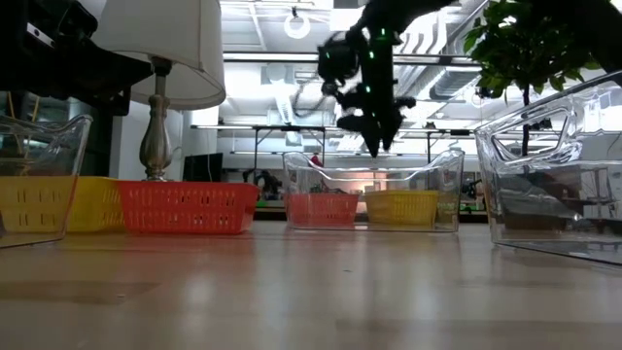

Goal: Stack baskets by color
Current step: Stack the bottom yellow bin on the top yellow bins

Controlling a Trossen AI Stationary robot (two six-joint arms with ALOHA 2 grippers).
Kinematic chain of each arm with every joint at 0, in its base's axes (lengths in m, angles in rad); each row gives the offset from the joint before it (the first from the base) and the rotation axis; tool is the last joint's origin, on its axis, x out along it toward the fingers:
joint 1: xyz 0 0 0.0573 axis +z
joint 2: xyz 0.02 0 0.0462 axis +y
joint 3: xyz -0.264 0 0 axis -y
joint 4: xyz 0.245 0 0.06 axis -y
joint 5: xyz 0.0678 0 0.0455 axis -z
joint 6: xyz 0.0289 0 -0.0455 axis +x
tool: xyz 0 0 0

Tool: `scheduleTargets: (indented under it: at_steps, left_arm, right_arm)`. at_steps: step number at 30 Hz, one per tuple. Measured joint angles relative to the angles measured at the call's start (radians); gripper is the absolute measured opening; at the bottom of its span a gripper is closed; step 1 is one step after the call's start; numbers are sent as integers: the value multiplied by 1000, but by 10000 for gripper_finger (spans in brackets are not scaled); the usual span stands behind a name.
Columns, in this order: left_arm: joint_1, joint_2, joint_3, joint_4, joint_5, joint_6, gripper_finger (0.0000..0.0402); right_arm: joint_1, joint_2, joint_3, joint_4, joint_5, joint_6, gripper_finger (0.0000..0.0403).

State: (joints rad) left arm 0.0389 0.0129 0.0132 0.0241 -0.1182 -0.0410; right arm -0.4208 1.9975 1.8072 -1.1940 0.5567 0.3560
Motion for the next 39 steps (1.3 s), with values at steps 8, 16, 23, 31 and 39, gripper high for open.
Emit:
scheduleTargets:
  at_steps: [8,16,23,31,39]
  left_arm:
    - [0,0,0,0,0,0,0]
    - [0,0,0,0,0,0,0]
    - [0,0,0,0,0,0,0]
    - [0,0,0,1,0,26,0]
    - [0,0,0,3,0,26,0]
  right_arm:
    - [185,-169,-140,27,127,-86,167]
    - [405,-607,-635,451,57,-44,167]
    - [571,-953,-1081,1097,33,-192,167]
    - [598,-1119,-1357,1605,-44,-384,167]
    - [598,-1126,-1381,1668,-79,-489,167]
